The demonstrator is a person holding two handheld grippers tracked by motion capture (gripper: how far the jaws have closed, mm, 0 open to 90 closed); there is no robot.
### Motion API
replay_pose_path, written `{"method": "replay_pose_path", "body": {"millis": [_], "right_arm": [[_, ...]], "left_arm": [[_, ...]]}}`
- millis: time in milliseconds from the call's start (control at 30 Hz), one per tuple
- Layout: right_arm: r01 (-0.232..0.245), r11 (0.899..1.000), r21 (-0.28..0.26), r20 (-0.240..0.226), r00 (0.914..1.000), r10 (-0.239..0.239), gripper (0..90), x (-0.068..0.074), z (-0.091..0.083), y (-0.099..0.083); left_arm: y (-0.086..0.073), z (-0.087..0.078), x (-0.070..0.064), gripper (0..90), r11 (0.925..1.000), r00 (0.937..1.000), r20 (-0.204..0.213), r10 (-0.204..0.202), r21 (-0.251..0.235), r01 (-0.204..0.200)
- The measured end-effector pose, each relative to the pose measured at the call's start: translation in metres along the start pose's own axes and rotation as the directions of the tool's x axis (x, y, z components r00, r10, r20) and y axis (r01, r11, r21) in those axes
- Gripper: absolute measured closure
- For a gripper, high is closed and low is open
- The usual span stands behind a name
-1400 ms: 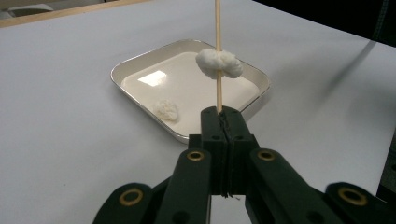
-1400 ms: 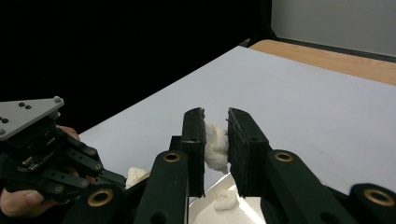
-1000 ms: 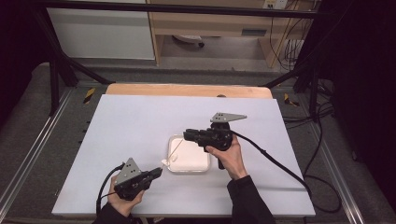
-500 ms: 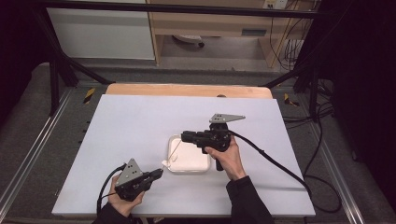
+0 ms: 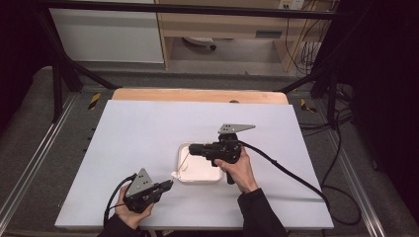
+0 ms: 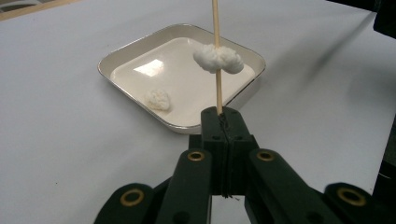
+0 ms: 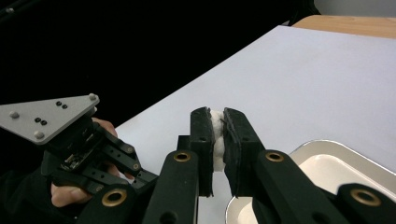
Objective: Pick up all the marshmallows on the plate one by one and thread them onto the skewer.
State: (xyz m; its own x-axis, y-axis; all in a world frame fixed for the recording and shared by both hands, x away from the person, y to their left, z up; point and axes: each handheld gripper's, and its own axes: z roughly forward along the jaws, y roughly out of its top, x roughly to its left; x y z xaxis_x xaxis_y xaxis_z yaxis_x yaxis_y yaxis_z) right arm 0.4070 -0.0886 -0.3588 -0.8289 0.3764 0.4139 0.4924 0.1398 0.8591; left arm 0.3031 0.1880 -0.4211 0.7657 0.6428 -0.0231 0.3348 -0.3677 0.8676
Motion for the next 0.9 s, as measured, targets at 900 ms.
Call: {"method": "replay_pose_path", "body": {"millis": [900], "right_arm": [[0.045, 0.997, 0.068, -0.013, 0.9990, -0.044, 84.5, 0.0049, 0.0025, -0.0080]], "left_arm": [[0.0025, 0.0028, -0.0037, 89.4, 0.9971, 0.9991, -0.022, 0.037, 0.067, -0.035]]}}
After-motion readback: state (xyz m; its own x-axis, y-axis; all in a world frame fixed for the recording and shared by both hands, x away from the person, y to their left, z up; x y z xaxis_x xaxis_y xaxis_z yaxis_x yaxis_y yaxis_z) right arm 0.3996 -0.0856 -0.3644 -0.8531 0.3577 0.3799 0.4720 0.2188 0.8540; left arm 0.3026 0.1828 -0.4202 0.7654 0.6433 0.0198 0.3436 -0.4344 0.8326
